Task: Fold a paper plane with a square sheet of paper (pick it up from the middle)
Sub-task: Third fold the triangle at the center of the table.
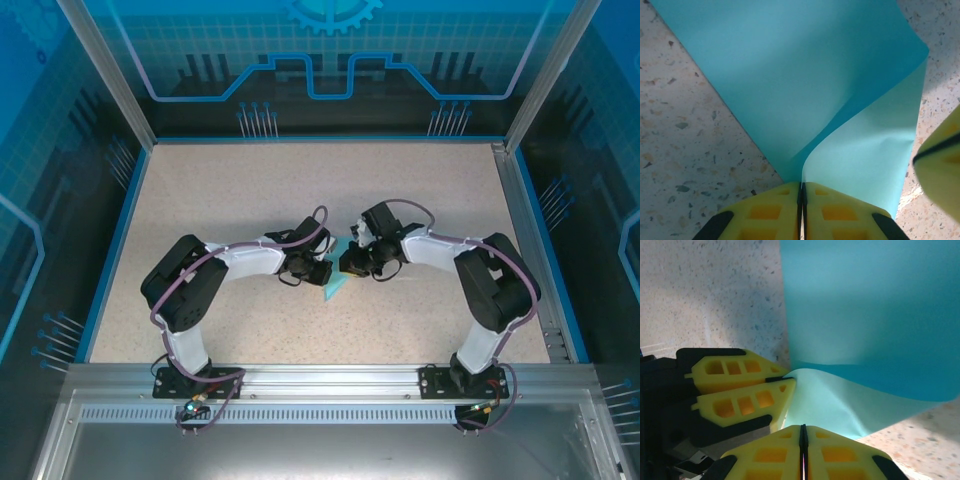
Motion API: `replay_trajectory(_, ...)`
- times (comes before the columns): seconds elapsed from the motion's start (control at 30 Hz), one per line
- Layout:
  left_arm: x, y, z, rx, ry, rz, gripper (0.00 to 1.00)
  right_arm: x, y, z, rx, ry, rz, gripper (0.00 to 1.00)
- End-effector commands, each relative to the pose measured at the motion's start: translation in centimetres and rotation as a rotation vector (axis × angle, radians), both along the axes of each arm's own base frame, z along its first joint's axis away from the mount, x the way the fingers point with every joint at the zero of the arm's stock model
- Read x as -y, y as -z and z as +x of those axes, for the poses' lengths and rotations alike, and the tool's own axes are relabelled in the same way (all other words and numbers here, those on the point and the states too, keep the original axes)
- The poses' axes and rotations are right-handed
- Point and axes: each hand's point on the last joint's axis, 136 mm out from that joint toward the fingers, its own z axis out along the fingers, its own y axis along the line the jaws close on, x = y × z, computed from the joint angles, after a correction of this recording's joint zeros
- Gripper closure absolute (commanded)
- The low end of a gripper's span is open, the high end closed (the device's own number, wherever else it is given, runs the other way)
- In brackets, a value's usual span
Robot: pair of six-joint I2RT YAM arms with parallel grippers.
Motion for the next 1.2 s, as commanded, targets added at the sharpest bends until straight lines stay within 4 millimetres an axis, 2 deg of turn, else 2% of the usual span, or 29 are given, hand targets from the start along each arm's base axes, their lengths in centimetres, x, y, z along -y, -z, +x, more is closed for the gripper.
replay_trajectory(0.0,-0.1,0.5,-0.5,-0.039,-0.009,-0.004,0.88,-1.1,0.6,-0.8,-0.028,-0.015,0.039,0.9)
replay_trajectory(0.17,-0.1,0.5,-0.5,-0.039,-0.007,-0.001,0.88,-1.0,1.9,-1.6,-0.057,-0.021,0.031,0.9)
replay_trajectory(0.37,-0.1,0.7,-0.6,-0.045,-0.007,-0.005,0.88,0.3,3.9,-2.4,-0.083,-0.015,-0.04,0.9)
replay_trajectory(0.5,-0.2,0.9,-0.8,-0.05,-0.007,0.001,0.88,0.6,4.5,-2.4,-0.083,-0.01,-0.064,0.9)
replay_trajectory(0.57,-0.4,1.0,-0.8,-0.05,-0.008,0.006,0.88,0.2,4.0,-2.3,-0.076,-0.014,-0.04,0.9)
replay_trajectory(0.6,-0.4,1.0,-0.8,-0.05,-0.008,0.009,0.88,0.4,4.2,-2.9,-0.086,-0.013,-0.035,0.9)
replay_trajectory(0.73,-0.4,1.0,-0.7,-0.043,-0.01,0.01,0.89,-0.2,1.8,-2.6,-0.033,-0.01,0.023,0.89)
replay_trajectory(0.83,-0.3,0.8,-0.5,-0.037,-0.009,0.009,0.89,-0.4,1.0,-2.8,-0.015,-0.004,0.056,0.88)
replay_trajectory(1.03,0.0,0.6,-0.2,-0.031,-0.002,0.006,0.9,-2.6,0.9,-3.7,-0.015,-0.024,0.133,0.88)
replay_trajectory(1.17,0.0,0.5,-0.1,-0.027,-0.001,0.008,0.9,-3.1,2.1,-3.9,-0.026,-0.014,0.108,0.89)
